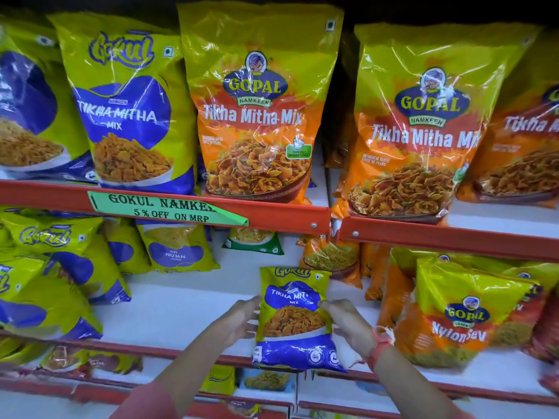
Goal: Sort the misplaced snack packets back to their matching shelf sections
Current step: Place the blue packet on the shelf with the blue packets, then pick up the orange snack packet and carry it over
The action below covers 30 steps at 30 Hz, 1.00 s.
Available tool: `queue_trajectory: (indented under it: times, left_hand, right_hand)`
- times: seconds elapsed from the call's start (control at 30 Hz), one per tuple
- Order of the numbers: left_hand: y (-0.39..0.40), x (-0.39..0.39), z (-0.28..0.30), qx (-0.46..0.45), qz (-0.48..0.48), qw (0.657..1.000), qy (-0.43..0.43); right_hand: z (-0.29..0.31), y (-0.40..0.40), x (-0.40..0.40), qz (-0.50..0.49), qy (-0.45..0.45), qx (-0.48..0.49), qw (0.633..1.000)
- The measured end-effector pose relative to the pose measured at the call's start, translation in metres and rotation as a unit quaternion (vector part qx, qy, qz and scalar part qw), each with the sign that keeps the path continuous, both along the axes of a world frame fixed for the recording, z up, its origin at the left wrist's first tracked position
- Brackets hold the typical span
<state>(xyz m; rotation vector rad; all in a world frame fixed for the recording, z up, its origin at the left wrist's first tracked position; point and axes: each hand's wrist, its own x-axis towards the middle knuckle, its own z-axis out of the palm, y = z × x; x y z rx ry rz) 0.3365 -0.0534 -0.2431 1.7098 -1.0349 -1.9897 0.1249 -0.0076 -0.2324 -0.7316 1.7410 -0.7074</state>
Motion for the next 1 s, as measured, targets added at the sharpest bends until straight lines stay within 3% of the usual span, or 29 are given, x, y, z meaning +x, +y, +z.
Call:
queue_trajectory:
  times: [0.13,0.33,0.43,0.53,0.67,0.73,0.87,1.0]
  left_hand:
    - [0.01,0.017,0.057,-0.108,-0.049,0.992,-0.052]
    - [0.032,0.038,0.169,-0.309,-0.086,0.947,0.005]
    - [0.029,0.048,0.208,-0.412,-0.024,0.908,0.072]
    - [0.017,0.056,0.23,-0.512,0.069,0.849,0.109]
    - [-0.01,0.058,0.234,-0.598,0.157,0.786,0.03]
    - [-0.021,0.055,0.231,-0.587,0.163,0.793,0.002]
    - [-0.039,0.044,0.222,-0.527,0.108,0.843,0.008]
    - [-0.047,0.041,0.217,-0.525,0.094,0.846,0.023]
  right_hand:
    - [0.064,0.014,0.017,0.048,0.005,-0.085,0.995]
    - [0.176,0.032,0.05,0.137,-0.045,-0.26,0.955]
    - [0.215,0.028,0.058,0.136,-0.024,-0.352,0.926]
    - [0.24,0.014,0.06,0.076,-0.013,-0.424,0.902]
    - [0.247,-0.013,0.056,0.014,0.009,-0.465,0.885]
    - [0.246,-0.029,0.054,0.02,0.019,-0.468,0.883]
    - [0.233,-0.053,0.058,0.08,-0.019,-0.439,0.895]
    - [0.215,-0.063,0.061,0.087,-0.011,-0.436,0.896]
